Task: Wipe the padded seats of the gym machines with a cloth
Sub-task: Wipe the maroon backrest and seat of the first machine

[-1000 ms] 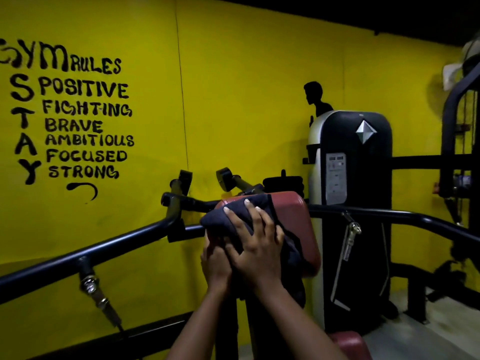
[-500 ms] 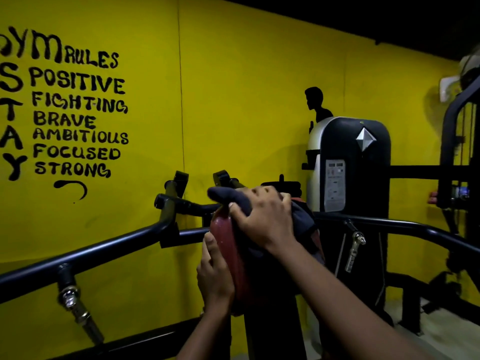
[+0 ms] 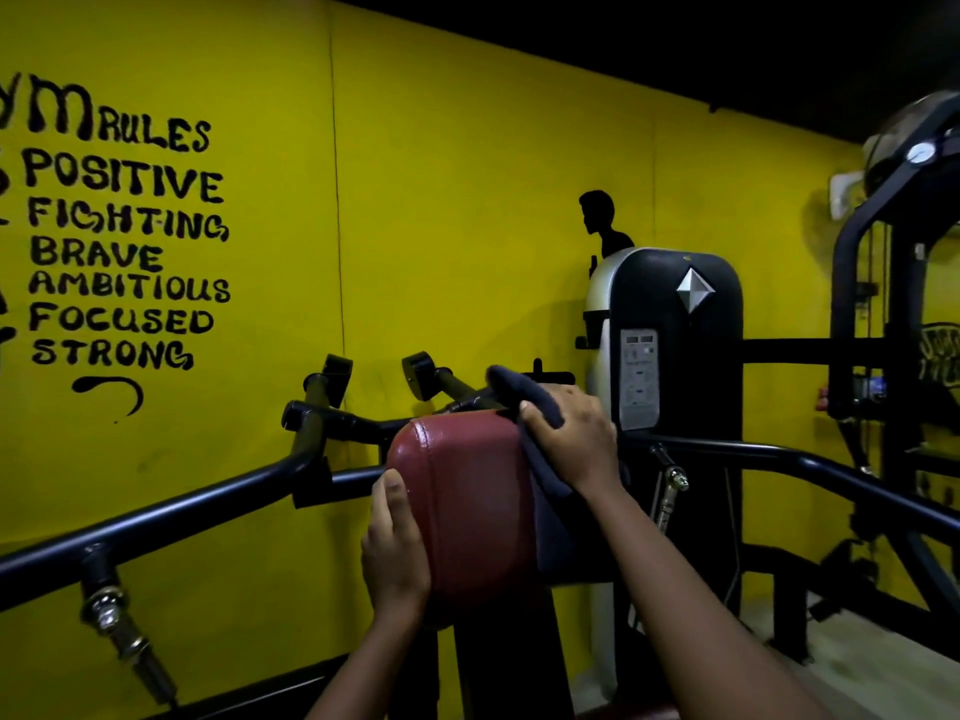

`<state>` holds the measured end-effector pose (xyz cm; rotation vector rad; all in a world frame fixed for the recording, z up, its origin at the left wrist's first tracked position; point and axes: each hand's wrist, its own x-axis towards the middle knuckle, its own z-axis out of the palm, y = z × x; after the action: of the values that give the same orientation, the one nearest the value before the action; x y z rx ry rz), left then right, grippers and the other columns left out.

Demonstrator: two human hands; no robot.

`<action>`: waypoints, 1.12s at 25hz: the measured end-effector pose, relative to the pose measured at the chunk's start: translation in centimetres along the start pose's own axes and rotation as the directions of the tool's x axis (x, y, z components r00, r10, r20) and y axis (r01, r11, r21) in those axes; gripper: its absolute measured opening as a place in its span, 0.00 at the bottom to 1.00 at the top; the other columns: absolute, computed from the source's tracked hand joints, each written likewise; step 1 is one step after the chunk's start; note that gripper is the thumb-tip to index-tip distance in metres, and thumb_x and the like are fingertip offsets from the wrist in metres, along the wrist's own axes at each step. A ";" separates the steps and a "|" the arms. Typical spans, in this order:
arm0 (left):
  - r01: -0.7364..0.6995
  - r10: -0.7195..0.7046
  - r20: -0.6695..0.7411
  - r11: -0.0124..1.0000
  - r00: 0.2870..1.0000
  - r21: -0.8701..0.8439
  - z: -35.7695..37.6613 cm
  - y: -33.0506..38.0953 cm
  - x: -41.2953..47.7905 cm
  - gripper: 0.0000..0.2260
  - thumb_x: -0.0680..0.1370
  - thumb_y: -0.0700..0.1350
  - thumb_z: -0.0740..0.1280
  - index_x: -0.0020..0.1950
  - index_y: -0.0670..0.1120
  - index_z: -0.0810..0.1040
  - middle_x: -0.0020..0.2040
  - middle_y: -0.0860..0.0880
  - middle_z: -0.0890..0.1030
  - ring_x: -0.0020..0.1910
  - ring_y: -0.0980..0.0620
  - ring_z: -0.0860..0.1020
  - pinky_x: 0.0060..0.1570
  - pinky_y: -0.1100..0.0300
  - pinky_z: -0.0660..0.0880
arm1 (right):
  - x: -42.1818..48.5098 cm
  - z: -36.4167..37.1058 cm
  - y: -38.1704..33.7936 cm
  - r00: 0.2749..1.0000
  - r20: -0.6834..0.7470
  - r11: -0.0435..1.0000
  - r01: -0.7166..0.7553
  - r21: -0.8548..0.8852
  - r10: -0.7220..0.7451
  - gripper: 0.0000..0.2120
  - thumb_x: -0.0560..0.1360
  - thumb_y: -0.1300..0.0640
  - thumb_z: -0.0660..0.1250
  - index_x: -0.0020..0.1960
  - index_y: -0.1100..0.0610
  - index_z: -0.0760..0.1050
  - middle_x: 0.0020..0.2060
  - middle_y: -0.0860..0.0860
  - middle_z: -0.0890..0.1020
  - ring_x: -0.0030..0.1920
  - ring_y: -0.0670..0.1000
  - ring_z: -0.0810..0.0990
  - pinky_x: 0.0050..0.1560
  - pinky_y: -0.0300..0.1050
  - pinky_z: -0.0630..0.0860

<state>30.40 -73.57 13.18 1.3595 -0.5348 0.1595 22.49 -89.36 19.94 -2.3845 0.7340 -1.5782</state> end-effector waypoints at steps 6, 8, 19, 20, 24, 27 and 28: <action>0.023 -0.021 -0.026 0.997 0.999 0.068 0.1 0.7 -0.4 0.34 0.74 0.65 0.46 0.74 0.49 0.63 0.68 0.41 0.73 0.66 0.40 0.71 0.61 0.50 0.67 | -6.1 -0.1 2.4 0.905 0.059 0.839 -0.415 0.352 0.422 0.31 0.76 0.38 0.57 0.74 0.50 0.59 0.69 0.56 0.68 0.67 0.58 0.68 0.59 0.48 0.67; 0.031 -0.029 -0.032 0.996 0.999 0.083 0.1 1.0 -0.7 0.36 0.72 0.66 0.44 0.74 0.50 0.62 0.67 0.40 0.74 0.65 0.39 0.71 0.61 0.50 0.67 | -9.2 0.6 1.9 0.848 0.018 0.795 -0.503 0.339 0.529 0.30 0.77 0.41 0.59 0.74 0.55 0.59 0.68 0.60 0.68 0.67 0.60 0.68 0.60 0.49 0.66; 0.007 -0.005 -0.024 0.997 1.000 0.078 -0.1 0.8 -0.6 0.36 0.71 0.65 0.44 0.74 0.48 0.63 0.67 0.41 0.74 0.66 0.41 0.71 0.61 0.51 0.68 | -12.9 3.9 -0.4 0.667 -0.201 0.677 -0.599 0.427 0.717 0.33 0.74 0.44 0.65 0.70 0.64 0.64 0.62 0.70 0.71 0.62 0.69 0.70 0.61 0.57 0.66; 0.015 -0.014 -0.010 0.996 1.000 0.085 -0.2 0.9 -0.7 0.37 0.71 0.65 0.44 0.74 0.48 0.63 0.68 0.41 0.73 0.66 0.41 0.71 0.61 0.51 0.67 | -14.2 5.1 -2.1 0.635 -0.228 0.659 -0.605 0.447 0.738 0.34 0.73 0.44 0.65 0.70 0.65 0.64 0.61 0.72 0.71 0.59 0.71 0.71 0.60 0.60 0.68; 0.120 -0.096 0.190 0.985 0.977 -0.123 -1.1 1.0 -0.5 0.38 0.70 0.72 0.51 0.73 0.50 0.66 0.70 0.45 0.71 0.69 0.46 0.70 0.69 0.50 0.65 | -17.6 8.6 -8.2 0.678 -0.270 0.710 -0.534 0.459 0.684 0.34 0.74 0.39 0.57 0.72 0.60 0.61 0.62 0.69 0.70 0.59 0.69 0.71 0.60 0.60 0.70; 0.217 -0.151 0.316 0.958 0.937 -0.185 -3.0 1.6 -0.1 0.30 0.76 0.67 0.51 0.65 0.48 0.73 0.55 0.49 0.81 0.53 0.53 0.80 0.53 0.57 0.79 | -20.4 9.3 -11.1 0.766 -0.271 0.787 -0.450 0.422 0.583 0.32 0.77 0.35 0.50 0.74 0.52 0.55 0.65 0.63 0.66 0.64 0.62 0.67 0.65 0.51 0.65; 0.203 -0.145 0.297 0.963 0.944 -0.175 -3.7 1.8 -0.2 0.26 0.79 0.63 0.48 0.65 0.49 0.72 0.53 0.50 0.80 0.49 0.55 0.79 0.46 0.61 0.79 | -21.3 9.4 -11.2 0.821 -0.259 0.832 -0.391 0.394 0.509 0.31 0.77 0.36 0.50 0.75 0.51 0.55 0.66 0.62 0.64 0.65 0.60 0.65 0.66 0.47 0.62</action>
<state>30.51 -69.61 14.30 1.2272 -0.6459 -0.2341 27.71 -70.21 3.46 -1.5518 0.9409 -1.7558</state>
